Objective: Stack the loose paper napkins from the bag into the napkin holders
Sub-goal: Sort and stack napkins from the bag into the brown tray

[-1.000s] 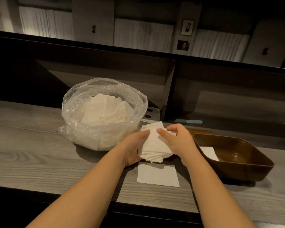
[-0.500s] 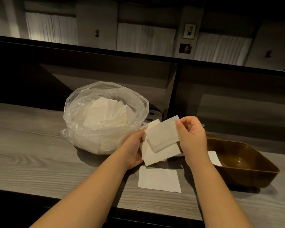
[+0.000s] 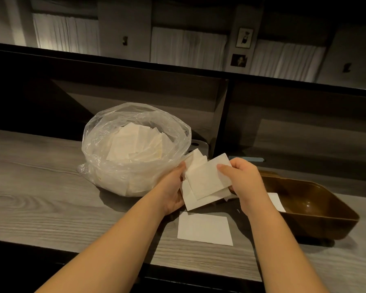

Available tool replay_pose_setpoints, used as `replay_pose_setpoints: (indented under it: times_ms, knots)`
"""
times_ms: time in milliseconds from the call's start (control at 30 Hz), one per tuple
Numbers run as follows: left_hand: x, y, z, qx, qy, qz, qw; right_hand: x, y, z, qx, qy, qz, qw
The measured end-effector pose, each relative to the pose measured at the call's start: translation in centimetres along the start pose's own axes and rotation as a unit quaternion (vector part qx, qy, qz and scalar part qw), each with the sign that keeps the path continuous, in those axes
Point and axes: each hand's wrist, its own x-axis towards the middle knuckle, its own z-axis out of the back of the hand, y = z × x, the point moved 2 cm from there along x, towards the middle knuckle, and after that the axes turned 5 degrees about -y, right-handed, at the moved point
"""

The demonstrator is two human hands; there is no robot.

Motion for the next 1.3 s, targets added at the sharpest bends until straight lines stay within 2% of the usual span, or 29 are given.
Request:
replay_pose_setpoints:
  times_ms: [167, 300, 433, 500, 567, 633, 733, 833, 1033, 1200, 1300]
  knots:
    - [0.2, -0.1, -0.3, -0.03, 0.003, 0.016, 0.999, -0.3, 0.0, 0.1, -0.018, 0.054, -0.057, 0.997]
    - [0.1, -0.2, -0.5, -0.046, 0.001, 0.014, 0.999, -0.5, -0.6, -0.2, -0.081, 0.045, -0.033, 0.995]
    - [-0.2, -0.3, -0.6, -0.052, 0.012, 0.016, 0.998, -0.6, -1.3, 0.2, -0.054, 0.084, -0.059, 0.993]
    - [0.0, -0.2, -0.5, -0.046, 0.009, 0.008, 0.999, -0.7, -1.3, 0.5, -0.086, 0.077, -0.025, 0.993]
    - [-0.1, -0.2, -0.5, -0.028, 0.014, -0.01, 0.999, -0.9, -0.8, 0.7, -0.136, 0.039, 0.055, 0.988]
    - [0.0, -0.1, -0.3, 0.003, 0.026, -0.029, 0.999, -1.2, -0.4, 0.9, -0.082, 0.028, 0.124, 0.988]
    - [-0.7, -0.1, -0.2, 0.039, 0.053, -0.044, 0.997, -1.1, -0.1, 1.1, 0.058, 0.022, 0.117, 0.991]
    - [-0.9, 0.0, -0.3, 0.088, 0.065, -0.045, 0.993, -0.6, -0.4, 0.9, 0.062, 0.0, 0.077, 0.995]
    - [-1.4, 0.1, -0.7, 0.08, 0.065, 0.015, 0.995, 0.2, -1.3, -0.5, -0.031, -0.031, 0.064, 0.997]
    - [-1.5, 0.0, -0.5, 0.101, 0.073, 0.022, 0.992, 0.0, -0.8, 0.3, 0.088, -0.074, 0.098, 0.989]
    - [-1.5, 0.0, -0.5, 0.097, 0.077, 0.027, 0.992, -0.3, -0.5, 0.6, 0.145, -0.035, 0.082, 0.985]
